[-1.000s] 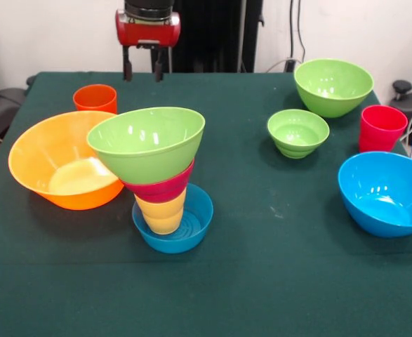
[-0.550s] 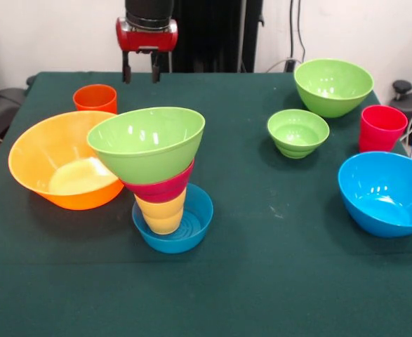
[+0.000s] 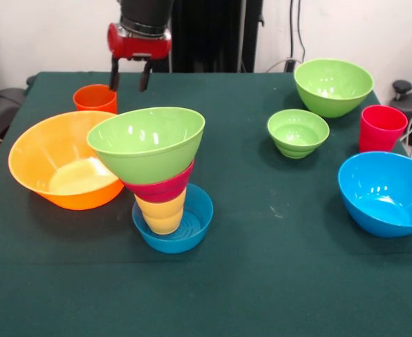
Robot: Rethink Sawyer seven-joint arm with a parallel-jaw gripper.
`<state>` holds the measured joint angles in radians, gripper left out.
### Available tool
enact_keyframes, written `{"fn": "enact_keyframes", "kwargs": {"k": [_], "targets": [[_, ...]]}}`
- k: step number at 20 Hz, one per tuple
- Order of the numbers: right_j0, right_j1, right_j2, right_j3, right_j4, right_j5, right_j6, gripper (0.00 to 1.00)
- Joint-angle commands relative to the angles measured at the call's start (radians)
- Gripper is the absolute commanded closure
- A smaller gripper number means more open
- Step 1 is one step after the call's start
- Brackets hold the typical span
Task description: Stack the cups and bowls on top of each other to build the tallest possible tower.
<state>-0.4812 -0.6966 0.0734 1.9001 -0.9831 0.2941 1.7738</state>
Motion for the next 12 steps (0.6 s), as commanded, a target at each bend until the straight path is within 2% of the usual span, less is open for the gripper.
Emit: {"fn": "enact_keyframes", "kwargs": {"k": [1, 4, 12], "targets": [[-0.045, 0.015, 0.125, -0.130, -0.067, -0.013, -0.127, 0.00], [-0.070, 0.017, 0.161, -0.132, -0.059, 0.000, -0.158, 0.00], [-0.109, 0.045, 0.203, -0.129, -0.071, -0.027, -0.138, 0.00]]}}
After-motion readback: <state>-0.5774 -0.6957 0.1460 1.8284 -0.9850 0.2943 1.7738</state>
